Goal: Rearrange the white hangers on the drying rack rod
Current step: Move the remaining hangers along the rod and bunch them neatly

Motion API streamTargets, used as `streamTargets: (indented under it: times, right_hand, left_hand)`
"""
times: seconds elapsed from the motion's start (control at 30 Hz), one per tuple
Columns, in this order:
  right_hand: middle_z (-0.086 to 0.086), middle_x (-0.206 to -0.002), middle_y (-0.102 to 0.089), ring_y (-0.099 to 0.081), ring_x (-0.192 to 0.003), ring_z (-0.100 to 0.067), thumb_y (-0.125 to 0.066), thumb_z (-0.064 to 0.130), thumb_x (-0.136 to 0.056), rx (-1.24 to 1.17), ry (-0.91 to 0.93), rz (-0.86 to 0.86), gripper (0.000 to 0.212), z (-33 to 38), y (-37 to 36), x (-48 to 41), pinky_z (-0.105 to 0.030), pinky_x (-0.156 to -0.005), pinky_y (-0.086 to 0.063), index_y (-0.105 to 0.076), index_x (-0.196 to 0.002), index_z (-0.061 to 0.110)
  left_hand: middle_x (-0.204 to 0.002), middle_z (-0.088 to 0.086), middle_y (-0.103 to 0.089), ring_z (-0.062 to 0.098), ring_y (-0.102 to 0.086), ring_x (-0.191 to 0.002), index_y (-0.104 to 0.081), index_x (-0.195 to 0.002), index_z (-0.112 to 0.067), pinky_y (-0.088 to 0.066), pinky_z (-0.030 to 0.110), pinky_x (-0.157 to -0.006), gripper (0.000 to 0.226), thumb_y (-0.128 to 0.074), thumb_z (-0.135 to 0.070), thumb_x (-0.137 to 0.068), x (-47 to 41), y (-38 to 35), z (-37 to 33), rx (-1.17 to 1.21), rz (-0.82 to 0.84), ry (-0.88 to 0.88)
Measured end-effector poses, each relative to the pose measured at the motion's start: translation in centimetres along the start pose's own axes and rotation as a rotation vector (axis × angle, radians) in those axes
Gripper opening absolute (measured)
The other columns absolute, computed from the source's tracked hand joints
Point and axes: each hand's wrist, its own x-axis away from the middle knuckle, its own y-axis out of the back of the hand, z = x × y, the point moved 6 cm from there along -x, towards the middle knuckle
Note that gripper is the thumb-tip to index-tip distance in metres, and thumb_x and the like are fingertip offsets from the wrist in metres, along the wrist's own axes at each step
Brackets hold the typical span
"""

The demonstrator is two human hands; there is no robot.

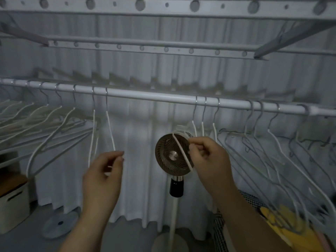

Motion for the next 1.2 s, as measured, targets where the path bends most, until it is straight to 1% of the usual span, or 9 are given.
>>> streamTargets:
  times: [0.1, 0.2, 0.4, 0.53, 0.7, 0.9, 1.0, 1.1, 1.2]
  right_hand:
    - [0.015, -0.058, -0.048, -0.052, -0.054, 0.011, -0.054, -0.001, -0.084, 0.069, 0.007, -0.051, 0.016, -1.1, 2.2, -0.4, -0.001, -0.050, -0.038, -0.067, -0.090, 0.006]
    - [0.013, -0.063, -0.053, -0.053, -0.053, 0.003, -0.053, 0.001, -0.084, 0.073, -0.116, -0.053, 0.017, -3.4, 3.4, -0.3, -0.001, -0.050, -0.039, -0.067, -0.092, 0.007]
    - [0.013, -0.079, -0.053, -0.047, -0.068, 0.006, -0.054, 0.006, -0.085, 0.026, -0.345, -0.055, 0.023, -6.4, 4.7, -0.1, 0.006, -0.053, -0.036, -0.064, -0.104, 0.013]
    - [0.007, -0.081, -0.061, -0.057, -0.072, -0.004, -0.056, 0.010, -0.085, -0.081, -0.446, 0.054, 0.015, -7.2, 3.7, 0.2, -0.014, -0.065, -0.047, -0.066, -0.096, 0.013]
    - [0.005, -0.080, -0.060, -0.058, -0.073, -0.006, -0.060, 0.011, -0.083, -0.172, -0.517, 0.097, 0.016, -7.2, 2.1, 0.3, -0.017, -0.059, -0.044, -0.061, -0.098, 0.014]
    - [-0.004, -0.090, -0.062, -0.058, -0.071, -0.009, -0.060, 0.012, -0.084, -0.221, -0.510, 0.142, 0.037, -6.9, -0.5, -0.4, -0.018, -0.058, -0.045, -0.052, -0.120, 0.009]
    - [-0.005, -0.079, -0.061, -0.058, -0.064, -0.012, -0.056, 0.009, -0.087, -0.293, -0.540, 0.141, 0.039, -6.9, -2.1, -0.7, -0.019, -0.051, -0.048, -0.050, -0.125, 0.009]
    - [-0.012, -0.095, -0.064, -0.060, -0.077, -0.022, -0.053, 0.007, -0.088, -0.327, -0.573, 0.133, 0.041, -7.1, -3.9, -1.1, -0.030, -0.063, -0.052, -0.047, -0.128, 0.011]
    - [-0.003, -0.070, -0.058, -0.055, -0.067, -0.018, -0.051, 0.005, -0.087, -0.286, -0.565, 0.169, 0.040, -6.8, -5.8, -1.4, -0.032, -0.065, -0.049, -0.049, -0.127, 0.008]
  left_hand:
    - [-0.072, -0.012, -0.061, -0.002, -0.059, -0.064, -0.060, -0.072, -0.031, -0.043, 0.000, -0.057, 0.031, -0.053, -0.003, -0.086, 2.7, -4.2, -0.5, 0.142, 0.170, 0.112]
    - [-0.073, -0.006, -0.063, -0.004, -0.060, -0.062, -0.064, -0.082, -0.018, -0.043, 0.001, -0.058, 0.020, -0.053, -0.003, -0.087, 5.1, -8.4, -0.7, 0.239, 0.359, 0.216]
    - [-0.074, -0.009, -0.059, -0.002, -0.058, -0.061, -0.057, -0.089, -0.016, -0.043, 0.001, -0.055, 0.009, -0.050, -0.009, -0.090, 8.1, -14.2, -1.7, 0.301, 0.593, 0.321]
    - [-0.072, -0.005, -0.062, -0.006, -0.060, -0.059, -0.057, -0.111, -0.001, -0.050, 0.012, -0.069, 0.027, -0.051, -0.016, -0.090, 8.8, -15.7, -1.9, 0.320, 0.693, 0.340]
    - [-0.067, -0.007, -0.062, -0.010, -0.057, -0.048, -0.057, -0.106, -0.009, -0.042, 0.001, -0.053, 0.022, -0.057, -0.019, -0.087, 8.4, -15.4, -1.6, 0.255, 0.673, 0.331]
    - [-0.042, -0.006, -0.059, -0.001, -0.056, -0.040, -0.060, -0.088, -0.017, -0.044, 0.008, -0.050, 0.011, -0.062, -0.008, -0.083, 7.2, -13.2, -0.8, 0.304, 0.615, 0.380]
    - [-0.036, -0.003, -0.054, 0.003, -0.054, -0.037, -0.059, -0.075, -0.022, -0.045, 0.008, -0.045, 0.026, -0.054, 0.002, -0.085, 6.0, -11.4, 0.1, 0.327, 0.573, 0.383]
    - [-0.038, -0.002, -0.054, 0.002, -0.053, -0.037, -0.054, -0.083, -0.029, -0.043, 0.009, -0.042, 0.030, -0.049, 0.000, -0.087, 4.7, -9.7, 1.1, 0.303, 0.565, 0.381]
    - [-0.039, -0.005, -0.052, 0.001, -0.048, -0.034, -0.051, -0.087, -0.036, -0.041, 0.011, -0.042, 0.033, -0.047, -0.003, -0.089, 3.4, -8.3, 2.3, 0.270, 0.545, 0.355]
